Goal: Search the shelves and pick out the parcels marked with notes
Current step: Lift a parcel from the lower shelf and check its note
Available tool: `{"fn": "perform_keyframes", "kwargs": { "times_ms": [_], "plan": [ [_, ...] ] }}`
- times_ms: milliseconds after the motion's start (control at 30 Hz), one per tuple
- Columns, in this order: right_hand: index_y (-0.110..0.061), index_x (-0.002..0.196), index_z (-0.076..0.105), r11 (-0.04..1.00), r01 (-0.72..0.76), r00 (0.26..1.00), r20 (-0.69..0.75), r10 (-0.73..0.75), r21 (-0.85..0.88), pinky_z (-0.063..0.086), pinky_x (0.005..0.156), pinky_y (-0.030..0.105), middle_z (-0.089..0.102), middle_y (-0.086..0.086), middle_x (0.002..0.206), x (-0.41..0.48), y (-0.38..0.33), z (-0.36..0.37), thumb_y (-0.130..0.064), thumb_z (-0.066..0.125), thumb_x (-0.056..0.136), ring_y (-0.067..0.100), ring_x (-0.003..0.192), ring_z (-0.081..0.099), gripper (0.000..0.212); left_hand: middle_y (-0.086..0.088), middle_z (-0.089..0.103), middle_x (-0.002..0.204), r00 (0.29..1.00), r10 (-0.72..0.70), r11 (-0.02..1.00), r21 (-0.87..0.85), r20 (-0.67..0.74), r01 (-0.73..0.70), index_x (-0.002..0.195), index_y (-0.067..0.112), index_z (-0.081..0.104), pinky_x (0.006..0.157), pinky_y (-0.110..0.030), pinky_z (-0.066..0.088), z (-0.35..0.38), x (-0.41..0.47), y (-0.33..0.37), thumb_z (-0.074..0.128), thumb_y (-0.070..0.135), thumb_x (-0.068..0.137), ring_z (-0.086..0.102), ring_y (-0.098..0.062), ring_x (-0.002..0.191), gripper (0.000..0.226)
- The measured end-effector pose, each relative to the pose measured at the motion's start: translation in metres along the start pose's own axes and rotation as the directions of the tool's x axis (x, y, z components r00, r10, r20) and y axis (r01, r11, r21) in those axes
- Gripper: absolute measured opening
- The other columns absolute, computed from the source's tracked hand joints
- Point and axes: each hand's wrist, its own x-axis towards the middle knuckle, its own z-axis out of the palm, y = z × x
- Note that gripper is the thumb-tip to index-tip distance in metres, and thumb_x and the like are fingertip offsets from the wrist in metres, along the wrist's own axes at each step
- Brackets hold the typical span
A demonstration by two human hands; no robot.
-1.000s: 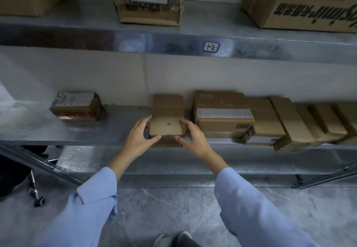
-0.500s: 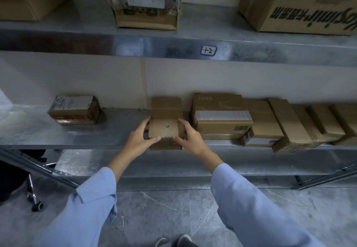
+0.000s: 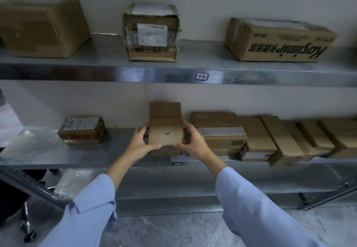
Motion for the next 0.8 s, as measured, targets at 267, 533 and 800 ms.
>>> {"fn": "perform_keyframes", "kwargs": {
  "times_ms": [267, 533, 800],
  "plan": [
    [-0.023, 0.154, 0.018, 0.999, -0.041, 0.999, 0.02, 0.042, -0.034, 0.035, 0.114, 0.044, 0.04, 0.009, 0.145, 0.002, -0.008, -0.006, -0.019, 0.089, 0.069, 0.025, 0.134, 0.041, 0.111, 0.003, 0.042, 0.145, 0.999, 0.05, 0.994, -0.101, 0.017, -0.048, 0.146, 0.026, 0.035, 0.107, -0.049, 0.043, -0.002, -0.002, 0.015, 0.088, 0.031, 0.062, 0.047, -0.02, 0.128, 0.1],
    [-0.024, 0.157, 0.001, 0.995, -0.07, 0.995, 0.061, 0.074, -0.077, 0.015, 0.105, 0.018, 0.026, 0.009, 0.154, 0.0, -0.009, -0.016, -0.026, 0.078, 0.082, 0.027, 0.144, 0.023, 0.107, 0.008, 0.042, 0.146, 0.998, 0.051, 0.987, -0.154, 0.039, -0.044, 0.146, 0.035, 0.027, 0.109, -0.047, 0.041, -0.001, -0.006, 0.018, 0.086, 0.051, 0.05, 0.045, -0.018, 0.132, 0.114],
    [-0.025, 0.153, 0.019, 0.998, -0.066, 0.995, 0.07, 0.066, -0.001, 0.035, 0.115, 0.045, 0.037, 0.006, 0.148, -0.005, -0.027, -0.02, -0.027, 0.081, 0.079, 0.024, 0.136, 0.04, 0.096, 0.011, 0.038, 0.138, 0.997, 0.074, 0.982, -0.178, 0.035, -0.067, 0.15, 0.028, 0.026, 0.104, -0.034, 0.041, 0.001, -0.01, 0.02, 0.083, 0.016, 0.074, 0.043, -0.013, 0.124, 0.096]
  ]
}}
